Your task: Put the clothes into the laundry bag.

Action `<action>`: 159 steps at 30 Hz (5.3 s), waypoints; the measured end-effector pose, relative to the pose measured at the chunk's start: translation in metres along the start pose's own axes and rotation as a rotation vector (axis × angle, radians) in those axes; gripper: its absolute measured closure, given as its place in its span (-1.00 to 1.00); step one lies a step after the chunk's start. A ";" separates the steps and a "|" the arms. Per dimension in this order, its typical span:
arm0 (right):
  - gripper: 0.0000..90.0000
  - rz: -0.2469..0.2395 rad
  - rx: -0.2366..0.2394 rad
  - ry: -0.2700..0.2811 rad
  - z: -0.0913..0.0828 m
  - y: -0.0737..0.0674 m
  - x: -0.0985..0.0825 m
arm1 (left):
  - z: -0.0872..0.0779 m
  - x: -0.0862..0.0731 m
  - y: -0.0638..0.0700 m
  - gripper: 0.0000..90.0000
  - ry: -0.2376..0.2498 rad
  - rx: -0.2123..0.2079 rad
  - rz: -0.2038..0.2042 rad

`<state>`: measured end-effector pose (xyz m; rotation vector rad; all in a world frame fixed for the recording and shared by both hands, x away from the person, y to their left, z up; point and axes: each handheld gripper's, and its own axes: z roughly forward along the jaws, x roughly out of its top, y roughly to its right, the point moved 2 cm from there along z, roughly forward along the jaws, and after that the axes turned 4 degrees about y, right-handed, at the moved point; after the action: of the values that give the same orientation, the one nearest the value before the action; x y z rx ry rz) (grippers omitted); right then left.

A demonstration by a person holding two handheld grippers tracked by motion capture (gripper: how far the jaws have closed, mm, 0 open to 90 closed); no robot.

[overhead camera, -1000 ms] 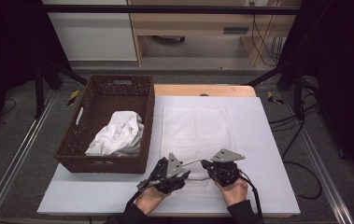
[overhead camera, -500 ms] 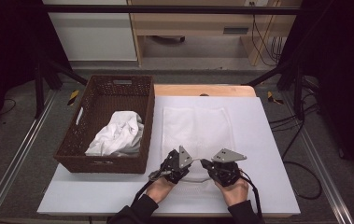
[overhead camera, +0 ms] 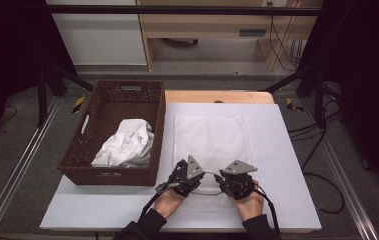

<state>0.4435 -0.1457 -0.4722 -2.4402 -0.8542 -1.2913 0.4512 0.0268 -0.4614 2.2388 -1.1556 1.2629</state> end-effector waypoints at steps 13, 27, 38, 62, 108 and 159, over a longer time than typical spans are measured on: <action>0.96 0.058 0.013 0.039 -0.009 0.002 0.005 | -0.047 -0.014 0.013 0.85 0.085 -0.086 -0.065; 0.96 0.070 0.022 0.083 -0.012 0.001 0.012 | -0.026 -0.060 0.020 0.97 -0.031 -0.059 -0.075; 0.96 0.069 0.014 0.206 -0.026 0.002 0.035 | -0.025 -0.061 0.022 0.97 -0.028 -0.044 -0.048; 0.96 0.083 0.011 0.193 -0.026 0.007 0.029 | -0.084 -0.017 0.000 0.02 0.118 0.003 -0.073; 0.96 0.079 0.026 0.142 -0.020 0.009 0.026 | -0.087 -0.006 -0.212 -0.69 -0.130 0.295 -0.149; 0.96 0.100 0.032 0.125 -0.022 0.016 0.023 | -0.055 -0.034 -0.208 0.72 -0.423 0.229 -0.233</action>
<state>0.4488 -0.1597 -0.4398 -2.3186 -0.7064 -1.3665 0.5724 0.2065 -0.4363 2.8116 -0.8734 0.8925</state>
